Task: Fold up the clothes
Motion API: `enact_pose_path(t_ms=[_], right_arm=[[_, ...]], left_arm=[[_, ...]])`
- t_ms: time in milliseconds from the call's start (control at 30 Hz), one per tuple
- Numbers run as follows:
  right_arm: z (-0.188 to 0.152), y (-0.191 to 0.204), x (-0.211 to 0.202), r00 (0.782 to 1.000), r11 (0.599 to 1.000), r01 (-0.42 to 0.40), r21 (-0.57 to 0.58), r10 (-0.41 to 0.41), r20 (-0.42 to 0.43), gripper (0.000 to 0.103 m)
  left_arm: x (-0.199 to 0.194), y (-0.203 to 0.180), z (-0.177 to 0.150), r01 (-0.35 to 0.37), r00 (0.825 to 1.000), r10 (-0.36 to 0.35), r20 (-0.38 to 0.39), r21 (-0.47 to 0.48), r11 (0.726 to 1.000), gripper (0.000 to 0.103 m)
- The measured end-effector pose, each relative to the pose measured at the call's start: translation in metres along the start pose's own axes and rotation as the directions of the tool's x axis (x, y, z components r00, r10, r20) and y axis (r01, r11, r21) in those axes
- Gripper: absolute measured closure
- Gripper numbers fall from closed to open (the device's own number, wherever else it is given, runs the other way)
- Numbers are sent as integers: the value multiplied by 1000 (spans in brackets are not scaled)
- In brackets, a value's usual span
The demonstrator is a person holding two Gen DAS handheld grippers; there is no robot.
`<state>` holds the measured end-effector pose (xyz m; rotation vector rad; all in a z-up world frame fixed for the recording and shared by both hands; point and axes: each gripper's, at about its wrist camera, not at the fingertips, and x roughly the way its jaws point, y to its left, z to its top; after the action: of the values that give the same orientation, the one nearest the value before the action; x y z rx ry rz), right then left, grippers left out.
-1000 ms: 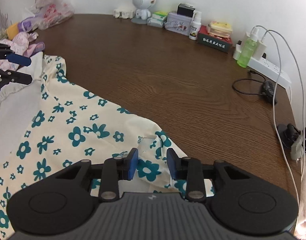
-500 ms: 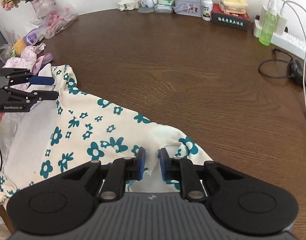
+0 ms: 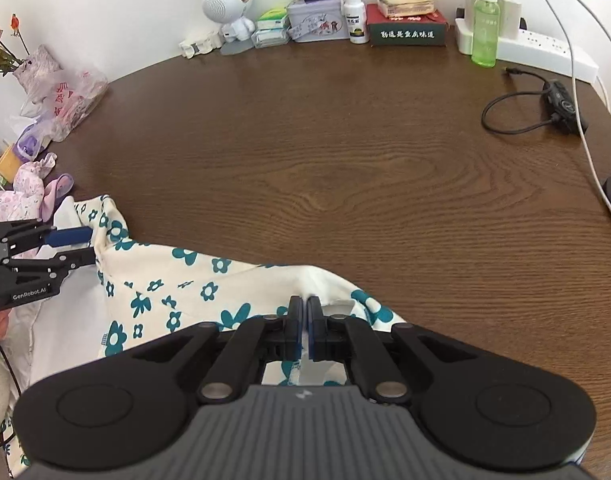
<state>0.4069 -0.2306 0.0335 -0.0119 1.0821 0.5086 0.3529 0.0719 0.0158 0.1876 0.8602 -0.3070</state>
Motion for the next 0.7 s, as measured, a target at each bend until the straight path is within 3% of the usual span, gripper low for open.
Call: enact_pose_path(t_ms=[167,267,300,367,433,500,600,700], right_arm=[[-2,-2,10,1000,1000,4,-9,-4,-11,101],[-16,3,-23,999,1000,-8,-23,9,31,92],[-21,5,-35,999,1000,-12,-29,13,47,90],[-32,10,-61,996,999,-19,-40,22,81,77],[-42,14,-86,993,998,-26,-52,32,114,72],[-57,21,-109,991,997,-26,-70,35,132,72],[-94,34,-119,996,995,-46,-89,52,68,72],[-131,45,-124,997,992,-83,-97,83,-4,72]], left_arm=[[-4,2,-2,-6,1000,6,21,-24,1000,68],[-21,3,-3,-23,997,26,71,-50,998,68],[-31,2,-3,-27,995,33,98,-60,998,66],[-58,0,-8,-25,989,38,145,-87,996,39],[-83,-8,-15,-17,987,31,156,-85,996,35],[-105,-24,-31,-3,992,10,129,-53,999,35],[-134,-47,-60,26,996,-26,87,-5,1000,35],[-152,-66,-97,107,994,-107,25,7,994,35]])
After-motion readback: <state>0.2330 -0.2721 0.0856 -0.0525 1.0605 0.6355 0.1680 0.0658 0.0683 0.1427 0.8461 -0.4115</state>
